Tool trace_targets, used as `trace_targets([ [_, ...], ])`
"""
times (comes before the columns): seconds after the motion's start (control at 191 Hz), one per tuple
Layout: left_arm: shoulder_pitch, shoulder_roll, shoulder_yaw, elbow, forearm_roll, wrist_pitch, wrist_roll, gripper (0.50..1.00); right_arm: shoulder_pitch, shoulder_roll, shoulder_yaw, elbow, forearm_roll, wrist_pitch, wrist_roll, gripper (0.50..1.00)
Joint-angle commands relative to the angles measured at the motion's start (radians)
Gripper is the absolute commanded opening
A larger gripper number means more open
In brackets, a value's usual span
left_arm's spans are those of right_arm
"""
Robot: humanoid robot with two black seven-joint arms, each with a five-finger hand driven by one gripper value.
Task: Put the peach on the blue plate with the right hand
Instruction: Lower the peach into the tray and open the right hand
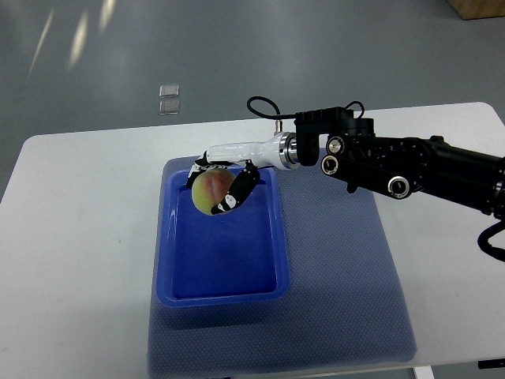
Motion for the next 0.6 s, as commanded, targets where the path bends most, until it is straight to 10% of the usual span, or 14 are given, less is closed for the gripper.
trace_targets([
  [0.0,0.0,0.0,0.0,0.0,-0.001,0.0,0.0,1.0,-0.055,0.056,0.0,-0.048,-0.046,-0.002,0.002,0.5],
  [0.141,0.001,0.0,0.0,0.0,-0.001,0.0,0.0,1.0,-0.096,0.056,0.003,-0.065,-0.072,-0.003,0.003,0.502],
  [0.209,0.001,0.0,0.0,0.0,-0.001,0.0,0.0,1.0,-0.104,0.056,0.018,-0.068,-0.071,-0.003,0.003,0.712],
  [0.262,0.001,0.0,0.0,0.0,-0.001,0.0,0.0,1.0,-0.104,0.056,0.018,-0.068,-0.071,-0.003,0.003,0.713],
  [0.267,0.0,0.0,0.0,0.0,-0.001,0.0,0.0,1.0,-0.102,0.056,0.024,-0.067,-0.062,0.0,0.003,0.927],
  [0.597,0.001,0.0,0.001,0.0,0.0,0.001,0.0,1.0,-0.093,-0.027,0.337,-0.019,0.064,-0.005,0.002,0.934],
])
